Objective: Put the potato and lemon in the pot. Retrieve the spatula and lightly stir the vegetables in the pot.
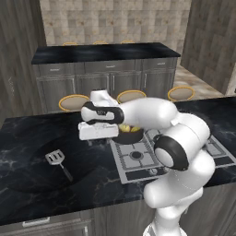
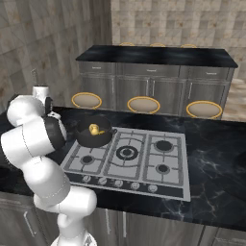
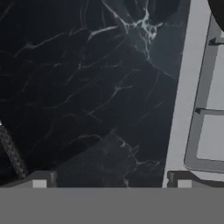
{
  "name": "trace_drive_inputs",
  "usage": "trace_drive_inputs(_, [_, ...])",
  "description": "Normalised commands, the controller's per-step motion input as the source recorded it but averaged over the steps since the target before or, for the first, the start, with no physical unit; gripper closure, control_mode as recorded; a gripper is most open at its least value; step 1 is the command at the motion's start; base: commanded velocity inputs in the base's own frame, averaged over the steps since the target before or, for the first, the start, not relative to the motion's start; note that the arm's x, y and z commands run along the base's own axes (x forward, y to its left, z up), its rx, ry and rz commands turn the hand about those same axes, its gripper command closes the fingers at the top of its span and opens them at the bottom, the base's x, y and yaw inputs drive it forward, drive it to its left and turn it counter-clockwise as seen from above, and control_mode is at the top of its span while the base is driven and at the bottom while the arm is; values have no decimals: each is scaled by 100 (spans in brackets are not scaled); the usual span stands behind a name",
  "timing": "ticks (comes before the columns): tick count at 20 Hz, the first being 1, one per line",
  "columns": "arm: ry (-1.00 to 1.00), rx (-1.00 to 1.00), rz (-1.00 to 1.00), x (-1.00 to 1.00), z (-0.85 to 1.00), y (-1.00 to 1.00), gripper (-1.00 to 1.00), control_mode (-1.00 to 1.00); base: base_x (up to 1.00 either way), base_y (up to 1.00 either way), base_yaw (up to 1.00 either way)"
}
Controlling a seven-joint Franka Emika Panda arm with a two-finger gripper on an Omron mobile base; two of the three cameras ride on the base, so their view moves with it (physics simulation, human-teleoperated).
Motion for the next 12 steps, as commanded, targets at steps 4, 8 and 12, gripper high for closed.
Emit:
trace_drive_inputs(4, [0,-5,0,-29,-18,98,-100,-100,0,0,0])
trace_drive_inputs(8, [0,-4,-2,-1,-9,80,-100,-100,0,0,0])
trace_drive_inputs(12, [0,0,0,0,-9,10,-100,-100,0,0,0])
